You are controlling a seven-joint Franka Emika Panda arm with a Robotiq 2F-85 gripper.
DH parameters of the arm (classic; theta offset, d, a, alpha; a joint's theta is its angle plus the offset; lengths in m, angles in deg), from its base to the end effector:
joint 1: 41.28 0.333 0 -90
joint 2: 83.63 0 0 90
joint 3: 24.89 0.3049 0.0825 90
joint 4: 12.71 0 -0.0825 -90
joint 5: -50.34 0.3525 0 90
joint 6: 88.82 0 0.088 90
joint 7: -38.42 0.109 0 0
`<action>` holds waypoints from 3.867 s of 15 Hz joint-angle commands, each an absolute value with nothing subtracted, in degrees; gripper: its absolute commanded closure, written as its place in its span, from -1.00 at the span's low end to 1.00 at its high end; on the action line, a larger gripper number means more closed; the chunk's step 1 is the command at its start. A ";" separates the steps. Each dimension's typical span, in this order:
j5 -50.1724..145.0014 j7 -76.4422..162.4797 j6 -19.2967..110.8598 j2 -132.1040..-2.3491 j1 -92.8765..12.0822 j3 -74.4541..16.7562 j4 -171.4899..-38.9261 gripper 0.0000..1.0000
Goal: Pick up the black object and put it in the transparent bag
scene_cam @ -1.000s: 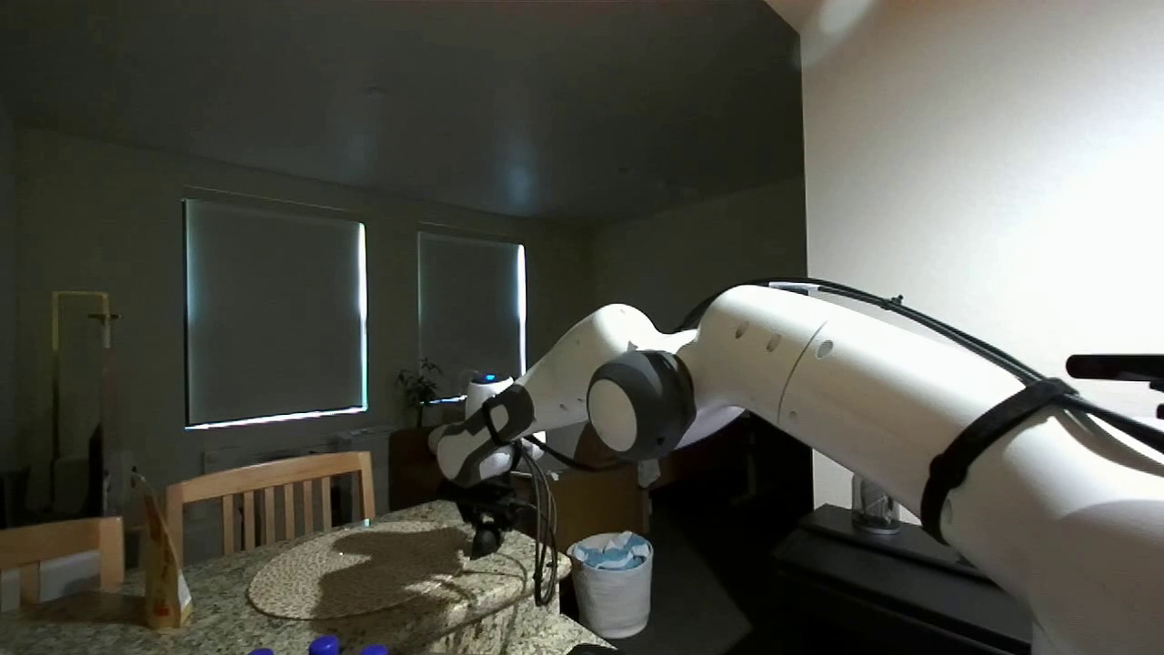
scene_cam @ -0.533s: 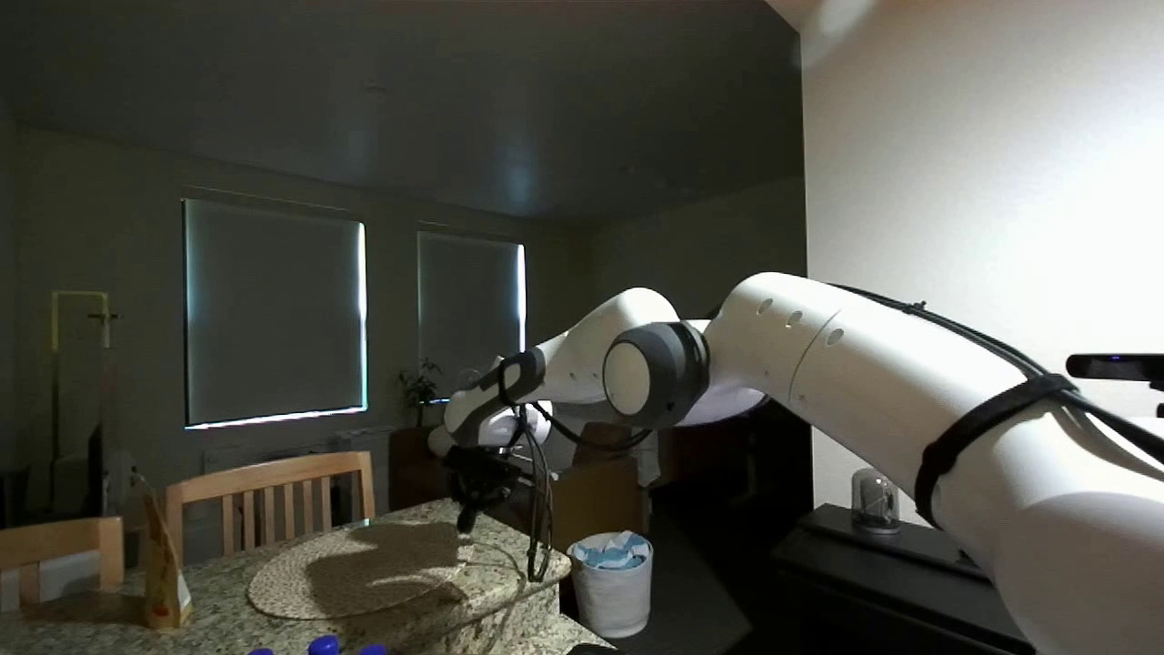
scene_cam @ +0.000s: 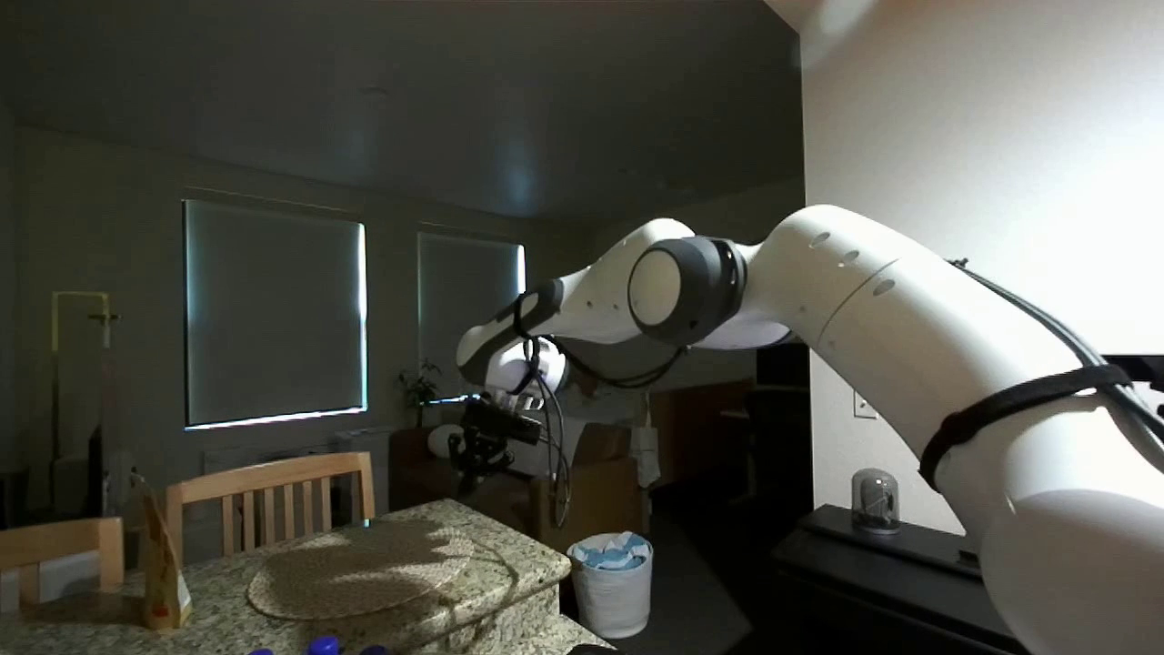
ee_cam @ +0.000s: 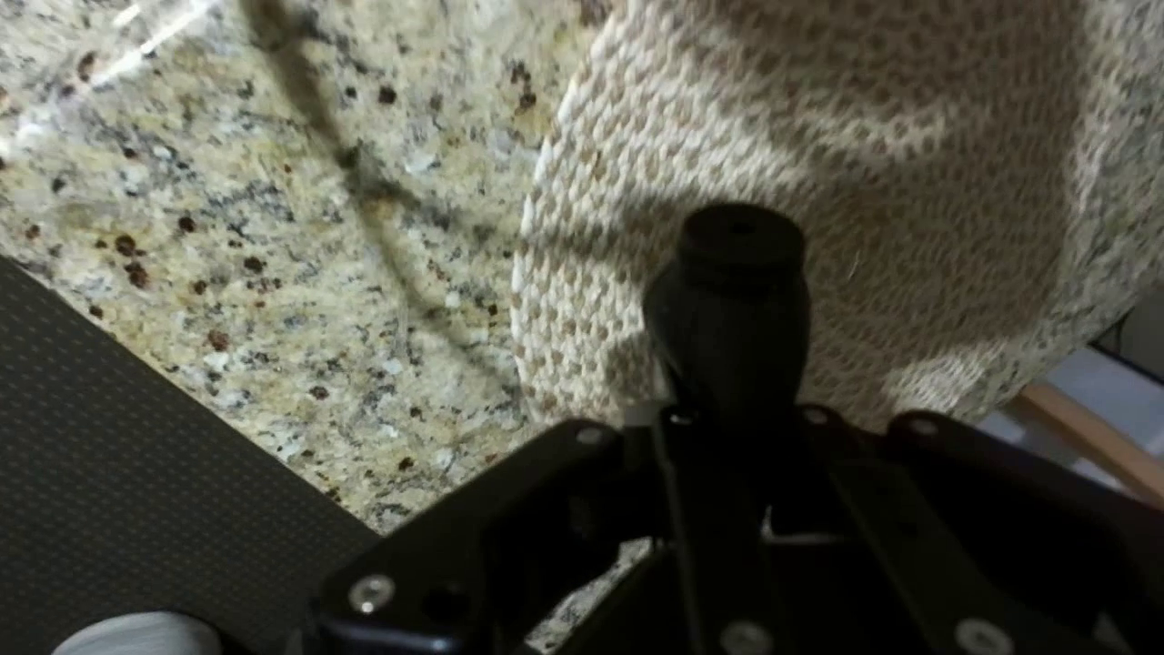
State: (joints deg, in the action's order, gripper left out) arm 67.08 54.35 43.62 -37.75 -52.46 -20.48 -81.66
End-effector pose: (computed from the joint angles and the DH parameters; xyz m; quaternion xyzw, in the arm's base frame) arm 0.7414 -0.0997 0.3379 -0.9349 0.2856 -0.1394 0.1581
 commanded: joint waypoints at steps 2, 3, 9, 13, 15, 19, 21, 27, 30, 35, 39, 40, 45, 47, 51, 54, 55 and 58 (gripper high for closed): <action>67.22 44.45 37.03 -51.92 -52.30 -20.85 -97.38 0.80; 68.19 47.98 38.22 -44.40 -51.14 -21.58 -88.36 0.80; 68.09 46.03 36.86 -50.10 -50.98 -22.21 -94.76 0.80; 66.77 44.55 40.55 -51.72 -49.19 -22.54 -98.76 0.80; 65.69 44.71 41.54 -51.74 -47.68 -22.85 -99.66 0.79; 62.24 44.46 44.18 -53.39 -44.08 -23.17 -103.67 0.80; 59.95 42.60 44.45 -54.46 -42.79 -22.82 -105.67 0.79; 53.65 34.65 53.04 -59.45 -38.47 -20.87 -119.66 0.80; 53.25 28.41 56.58 -66.72 -39.12 -18.70 -128.57 0.79; 57.18 11.68 57.44 -80.34 -41.91 -16.55 -141.09 0.80; 59.37 7.82 55.06 -81.11 -42.02 -16.07 -140.66 0.80; 60.59 5.09 54.22 -82.95 -42.43 -15.79 -141.76 0.81; 62.58 2.07 54.91 -84.27 -41.50 -16.68 -144.32 0.81; 64.06 1.54 55.69 -84.35 -40.63 -17.86 -146.08 0.80; 66.53 1.29 54.31 -84.33 -40.17 -19.67 -150.35 0.82; 68.31 0.84 52.67 -82.24 -40.13 -20.20 -151.88 0.81; 68.40 0.53 51.55 -81.97 -40.26 -20.28 -152.29 0.81; 67.02 1.58 48.87 -80.95 -41.00 -20.69 -152.50 0.81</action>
State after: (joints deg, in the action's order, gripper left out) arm 66.31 3.22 51.32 -81.36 -40.96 -19.63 -152.28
